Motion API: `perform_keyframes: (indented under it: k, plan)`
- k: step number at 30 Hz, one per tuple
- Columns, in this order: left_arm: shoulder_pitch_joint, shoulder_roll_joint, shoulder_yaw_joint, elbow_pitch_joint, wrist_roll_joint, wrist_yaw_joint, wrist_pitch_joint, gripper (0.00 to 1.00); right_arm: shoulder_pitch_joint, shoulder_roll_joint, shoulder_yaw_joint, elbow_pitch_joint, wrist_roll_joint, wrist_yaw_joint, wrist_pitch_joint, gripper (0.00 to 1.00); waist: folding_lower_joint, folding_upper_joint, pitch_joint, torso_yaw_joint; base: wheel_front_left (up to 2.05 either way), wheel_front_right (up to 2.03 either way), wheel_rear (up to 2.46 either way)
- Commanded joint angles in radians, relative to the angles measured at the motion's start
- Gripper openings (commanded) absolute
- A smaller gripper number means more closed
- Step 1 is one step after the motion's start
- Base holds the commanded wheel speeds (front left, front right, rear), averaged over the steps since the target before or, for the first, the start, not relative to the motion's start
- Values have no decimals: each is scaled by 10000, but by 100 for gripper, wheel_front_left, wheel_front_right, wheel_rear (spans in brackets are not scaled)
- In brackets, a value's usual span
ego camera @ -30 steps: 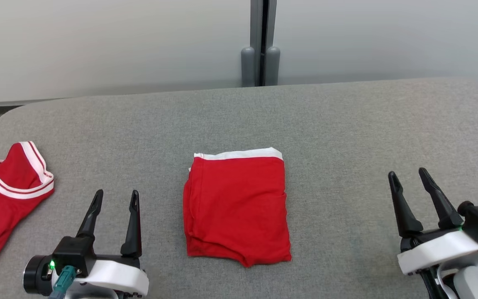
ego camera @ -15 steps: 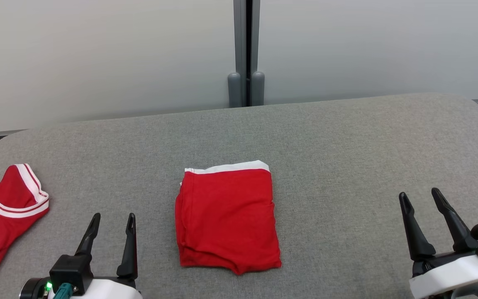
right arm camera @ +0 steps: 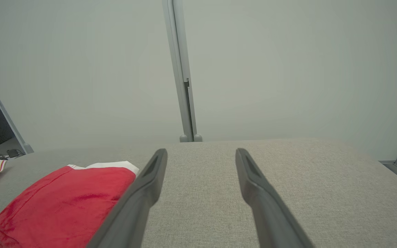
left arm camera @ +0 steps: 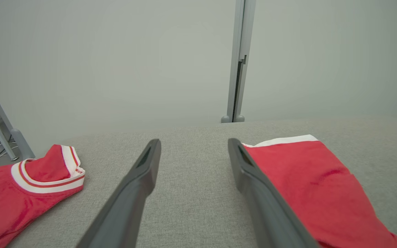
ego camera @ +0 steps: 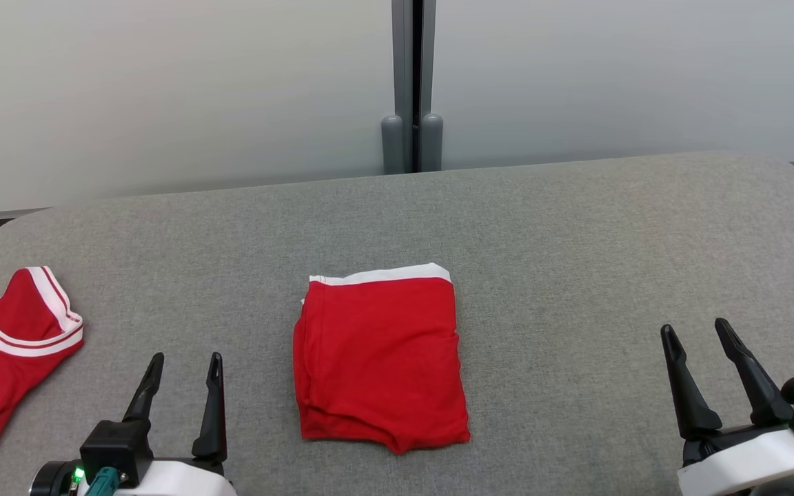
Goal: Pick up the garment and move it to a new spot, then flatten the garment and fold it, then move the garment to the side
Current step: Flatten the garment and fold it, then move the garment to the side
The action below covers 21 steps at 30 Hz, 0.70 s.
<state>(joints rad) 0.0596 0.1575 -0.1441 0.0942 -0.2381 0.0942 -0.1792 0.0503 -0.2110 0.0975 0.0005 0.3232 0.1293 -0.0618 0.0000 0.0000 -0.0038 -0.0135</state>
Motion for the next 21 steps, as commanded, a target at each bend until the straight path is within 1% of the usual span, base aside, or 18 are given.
perform_keyframes:
  k: [1, 6, 13, 15, 21]
  plan:
    - [84, 62, -1, -60, -23, 53, 7, 100, 86, 11, -68, -41, 15, 25, 1, 100, 0, 0, 20, 15, 0, 0, 0]
    - [86, 69, -70, -146, -37, 125, 77, 100, 149, 60, -133, -24, -27, 25, 63, 100, 0, 0, 32, 124, 0, 0, 0]
    - [-336, -14, -220, -324, 45, 155, 35, 100, -82, -90, -84, 6, -22, 25, 127, 100, 0, 0, 389, 491, 0, 0, 0]
    - [-559, -66, -287, -372, 83, 146, -28, 100, -295, -169, 89, 89, 38, 25, 192, 100, 0, 0, 671, 699, 0, 0, 0]
    - [-1803, -464, -674, -216, 140, 58, -307, 100, -1070, -549, 687, 733, 157, 25, 326, 100, 0, 0, 1816, 1810, 0, 0, 0]
